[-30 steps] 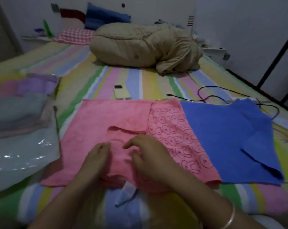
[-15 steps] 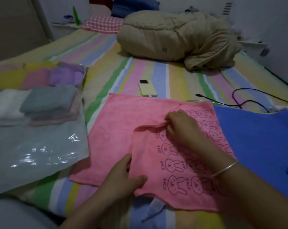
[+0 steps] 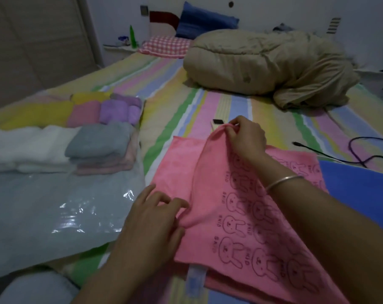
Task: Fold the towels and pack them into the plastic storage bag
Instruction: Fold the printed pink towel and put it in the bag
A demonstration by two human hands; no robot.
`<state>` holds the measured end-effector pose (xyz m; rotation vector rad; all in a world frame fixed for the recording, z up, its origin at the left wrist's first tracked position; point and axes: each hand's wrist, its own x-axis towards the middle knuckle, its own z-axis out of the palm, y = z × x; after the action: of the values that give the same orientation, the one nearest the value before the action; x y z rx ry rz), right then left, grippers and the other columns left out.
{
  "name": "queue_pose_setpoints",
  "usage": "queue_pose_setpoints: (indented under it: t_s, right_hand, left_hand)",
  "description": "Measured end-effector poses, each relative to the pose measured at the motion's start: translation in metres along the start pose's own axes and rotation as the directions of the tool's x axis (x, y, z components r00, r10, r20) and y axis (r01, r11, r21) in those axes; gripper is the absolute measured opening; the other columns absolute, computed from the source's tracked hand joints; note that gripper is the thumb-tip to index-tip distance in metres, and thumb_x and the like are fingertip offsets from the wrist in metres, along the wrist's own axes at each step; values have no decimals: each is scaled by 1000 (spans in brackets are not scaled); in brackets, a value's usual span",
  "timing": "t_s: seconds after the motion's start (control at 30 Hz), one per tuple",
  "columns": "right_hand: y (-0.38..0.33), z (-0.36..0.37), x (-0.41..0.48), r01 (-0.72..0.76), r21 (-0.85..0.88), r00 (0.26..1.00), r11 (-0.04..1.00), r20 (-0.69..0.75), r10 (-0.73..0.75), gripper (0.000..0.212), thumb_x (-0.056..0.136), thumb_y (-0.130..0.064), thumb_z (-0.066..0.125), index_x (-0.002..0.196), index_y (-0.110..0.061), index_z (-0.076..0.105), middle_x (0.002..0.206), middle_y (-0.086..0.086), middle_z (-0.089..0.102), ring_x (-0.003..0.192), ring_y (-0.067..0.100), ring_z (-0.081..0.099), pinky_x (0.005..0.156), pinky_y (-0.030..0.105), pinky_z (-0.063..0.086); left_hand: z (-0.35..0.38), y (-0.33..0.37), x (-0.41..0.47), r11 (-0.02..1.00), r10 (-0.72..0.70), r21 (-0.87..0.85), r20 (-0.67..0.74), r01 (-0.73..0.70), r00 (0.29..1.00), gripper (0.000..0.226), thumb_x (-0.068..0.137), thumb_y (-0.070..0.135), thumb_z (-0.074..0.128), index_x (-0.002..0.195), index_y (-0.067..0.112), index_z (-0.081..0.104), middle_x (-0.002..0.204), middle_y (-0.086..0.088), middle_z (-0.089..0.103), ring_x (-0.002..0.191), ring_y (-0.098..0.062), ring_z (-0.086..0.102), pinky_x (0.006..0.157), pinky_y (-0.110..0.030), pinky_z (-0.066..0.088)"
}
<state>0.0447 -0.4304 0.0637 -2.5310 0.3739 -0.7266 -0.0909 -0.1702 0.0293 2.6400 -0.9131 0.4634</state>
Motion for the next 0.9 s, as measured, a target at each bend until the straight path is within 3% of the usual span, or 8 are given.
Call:
queue_pose_setpoints:
  t_s: [0.13,0.23,0.33,0.43,0.53,0.7,0.8,0.9]
  right_hand:
    - [-25,41,24,25,92,989,995,146,-38,23,89,-33,58,110,-23,60,109,5,66,103,29,60,83,35,47]
    - [-36,75,26,59,97,974,994,211,-78,26,89,-28,60,113,-19,57,108,6,66,103,28,59,82,34,45]
    - [-40,105,23,77,85,966,993,242,-95,27,88,-28,60,113,-17,58,106,6,66,101,28,60,81,34,46]
    - [-39,123,22,68,74,961,995,262,-85,26,87,-31,61,110,-19,58,104,6,67,99,28,61,79,34,47]
    - [-41,130,24,60,37,965,998,253,-68,31,85,-42,63,106,-20,58,103,4,67,98,27,61,74,32,43]
    - [-50,139,28,48,-23,972,999,232,-41,40,80,-56,63,102,-22,58,104,3,66,99,28,61,71,31,38]
    - [-54,148,28,-5,45,964,999,267,-7,42,81,-46,64,115,-24,55,116,4,60,104,28,60,83,34,44]
    - [-57,151,24,-46,247,949,968,312,-34,33,87,-17,56,121,-20,55,127,7,55,111,26,58,93,34,44]
  left_hand:
    - [8,-39,-7,997,-74,28,191,70,979,45,64,51,48,103,30,56,66,9,62,74,-14,64,102,-41,43]
    - [12,-59,-17,962,-243,-32,349,271,905,52,63,67,39,106,40,49,68,14,58,77,-1,55,108,-23,32]
    - [8,-77,-23,903,-281,-204,385,379,879,36,68,59,60,95,41,47,68,20,60,72,4,54,85,-5,30]
    - [3,-90,-26,790,-283,-375,479,485,831,40,67,46,75,98,32,54,61,16,63,61,-4,61,69,-5,37]
    - [1,-97,-25,715,-278,-454,513,532,812,52,57,54,71,100,29,57,61,7,66,63,-16,65,68,-29,52]
    - [0,-100,-28,666,-289,-491,524,561,801,54,53,55,71,99,29,58,60,4,65,61,-17,63,64,-27,52]
    - [1,-97,-26,700,-294,-465,504,542,812,53,51,56,69,96,30,58,59,9,65,55,-1,57,61,-19,46]
    - [4,-96,-28,741,-318,-421,467,524,825,52,51,60,67,94,33,57,62,12,67,58,1,57,63,-16,44]
